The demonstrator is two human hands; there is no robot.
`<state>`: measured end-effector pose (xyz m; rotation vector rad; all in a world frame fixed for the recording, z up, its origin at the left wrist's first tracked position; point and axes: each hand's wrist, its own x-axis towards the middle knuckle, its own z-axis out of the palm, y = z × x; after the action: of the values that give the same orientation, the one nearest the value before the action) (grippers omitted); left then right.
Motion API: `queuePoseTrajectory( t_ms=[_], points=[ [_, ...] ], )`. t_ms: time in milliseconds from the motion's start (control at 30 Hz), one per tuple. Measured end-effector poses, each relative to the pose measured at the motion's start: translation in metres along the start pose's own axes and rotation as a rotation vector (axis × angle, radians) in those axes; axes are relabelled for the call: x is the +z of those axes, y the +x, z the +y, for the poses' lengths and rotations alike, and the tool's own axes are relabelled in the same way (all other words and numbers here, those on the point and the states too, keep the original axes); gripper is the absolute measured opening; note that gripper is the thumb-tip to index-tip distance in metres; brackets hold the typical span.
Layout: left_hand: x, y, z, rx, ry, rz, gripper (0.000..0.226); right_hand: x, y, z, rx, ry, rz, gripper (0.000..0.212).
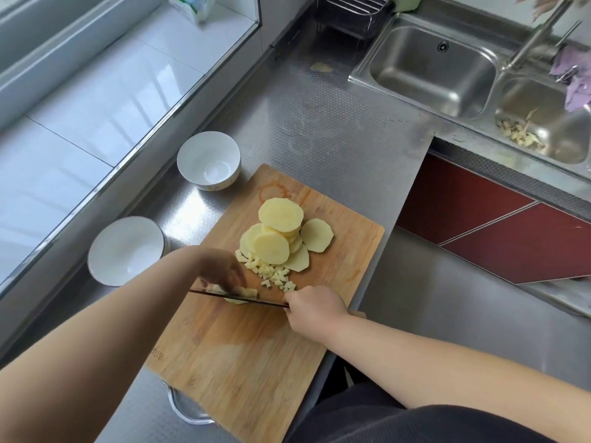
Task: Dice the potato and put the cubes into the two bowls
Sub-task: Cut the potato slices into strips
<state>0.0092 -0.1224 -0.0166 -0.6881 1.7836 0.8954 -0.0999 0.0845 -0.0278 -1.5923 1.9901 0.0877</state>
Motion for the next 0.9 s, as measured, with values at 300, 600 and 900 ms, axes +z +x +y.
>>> queuePoseTrajectory(
  t_ms=[300, 600, 900],
  points=[
    [0.004, 0.007, -0.006, -0.013, 0.069, 0.010, 0.044, -0.025, -0.007, 0.002, -0.162, -0.141, 0.059, 0.023],
    [0.003, 0.012, -0.008, 0.038, 0.139, 0.063, 0.037, -0.018, -0.013, 0.020, -0.247, -0.192, 0.173, 0.032],
    [0.001, 0.006, 0.001, 0.070, 0.153, 0.074, 0.038, -0.008, -0.015, 0.086, -0.360, -0.122, 0.369, 0.048]
  ],
)
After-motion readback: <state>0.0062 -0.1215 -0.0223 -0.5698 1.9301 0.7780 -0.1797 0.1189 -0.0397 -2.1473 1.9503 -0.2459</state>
